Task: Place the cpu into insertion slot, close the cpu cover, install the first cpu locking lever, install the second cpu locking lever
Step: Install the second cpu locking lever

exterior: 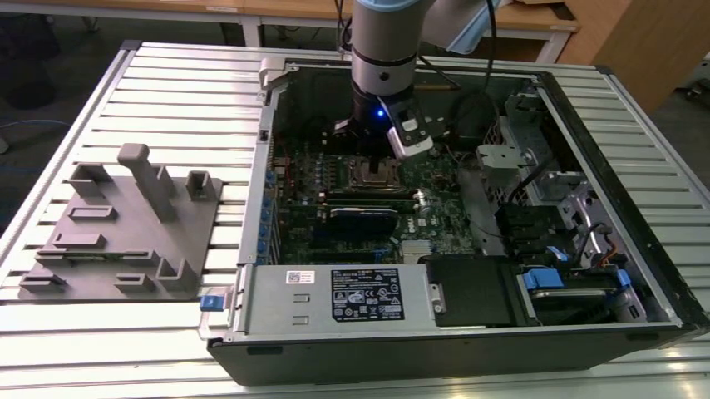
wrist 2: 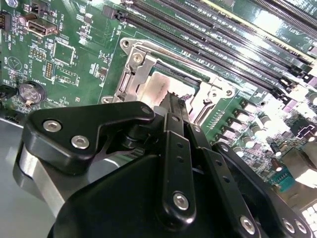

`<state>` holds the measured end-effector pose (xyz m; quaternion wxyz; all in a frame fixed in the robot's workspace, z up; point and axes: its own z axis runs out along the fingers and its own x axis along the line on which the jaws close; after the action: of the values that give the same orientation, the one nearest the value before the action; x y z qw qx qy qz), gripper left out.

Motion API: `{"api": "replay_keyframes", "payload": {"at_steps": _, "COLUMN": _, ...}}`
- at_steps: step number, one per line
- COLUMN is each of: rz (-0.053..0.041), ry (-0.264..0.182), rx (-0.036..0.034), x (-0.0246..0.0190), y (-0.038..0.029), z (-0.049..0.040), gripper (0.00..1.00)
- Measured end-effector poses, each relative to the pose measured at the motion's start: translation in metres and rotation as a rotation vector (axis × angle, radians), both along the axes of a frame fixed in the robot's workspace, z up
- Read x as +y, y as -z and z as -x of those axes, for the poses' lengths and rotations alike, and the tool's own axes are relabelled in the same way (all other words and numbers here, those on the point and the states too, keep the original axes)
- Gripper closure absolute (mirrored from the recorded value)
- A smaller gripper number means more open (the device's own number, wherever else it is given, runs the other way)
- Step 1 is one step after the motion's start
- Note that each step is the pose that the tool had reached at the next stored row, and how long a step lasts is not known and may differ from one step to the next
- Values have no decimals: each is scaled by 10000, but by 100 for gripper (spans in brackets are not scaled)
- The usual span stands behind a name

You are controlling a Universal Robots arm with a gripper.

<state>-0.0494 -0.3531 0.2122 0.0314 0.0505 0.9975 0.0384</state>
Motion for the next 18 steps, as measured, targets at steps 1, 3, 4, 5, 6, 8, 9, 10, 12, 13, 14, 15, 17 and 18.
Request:
{"api": "replay_keyframes", "payload": {"at_steps": 1, "rz": 0, "ry": -3, "rx": 0, "x": 0, "y": -11, "z": 0, "gripper": 89}}
{"api": "replay_keyframes", "payload": {"at_steps": 3, "rz": -3, "ry": -5, "rx": -2, "x": 1, "y": -21, "z": -1, "gripper": 89}}
{"api": "replay_keyframes", "payload": {"at_steps": 4, "rz": -5, "ry": -5, "rx": -3, "x": 1, "y": -21, "z": -1, "gripper": 89}}
{"api": "replay_keyframes", "payload": {"at_steps": 5, "rz": -5, "ry": -5, "rx": -4, "x": 1, "y": -22, "z": -1, "gripper": 89}}
{"api": "replay_keyframes", "payload": {"at_steps": 6, "rz": -3, "ry": -5, "rx": -2, "x": 1, "y": -24, "z": -1, "gripper": 89}}
{"api": "replay_keyframes", "payload": {"at_steps": 8, "rz": 2, "ry": -5, "rx": 0, "x": 0, "y": -29, "z": 0, "gripper": 89}}
{"api": "replay_keyframes", "payload": {"at_steps": 9, "rz": 3, "ry": -5, "rx": 1, "x": 0, "y": -37, "z": 0, "gripper": 89}}
{"api": "replay_keyframes", "payload": {"at_steps": 10, "rz": 0, "ry": -5, "rx": 0, "x": 0, "y": -42, "z": 0, "gripper": 89}}
{"api": "replay_keyframes", "payload": {"at_steps": 12, "rz": -3, "ry": -6, "rx": -2, "x": 1, "y": -41, "z": -1, "gripper": 89}}
{"api": "replay_keyframes", "payload": {"at_steps": 13, "rz": -2, "ry": -5, "rx": -2, "x": 1, "y": -52, "z": 0, "gripper": 89}}
{"api": "replay_keyframes", "payload": {"at_steps": 14, "rz": -2, "ry": -5, "rx": -2, "x": 1, "y": -65, "z": 0, "gripper": 89}}
{"api": "replay_keyframes", "payload": {"at_steps": 15, "rz": -2, "ry": -6, "rx": -1, "x": 1, "y": -65, "z": 0, "gripper": 89}}
{"api": "replay_keyframes", "payload": {"at_steps": 17, "rz": -1, "ry": -6, "rx": 9, "x": 0, "y": -66, "z": 0, "gripper": 89}}
{"api": "replay_keyframes", "payload": {"at_steps": 18, "rz": 0, "ry": -5, "rx": 15, "x": 0, "y": -66, "z": 0, "gripper": 89}}
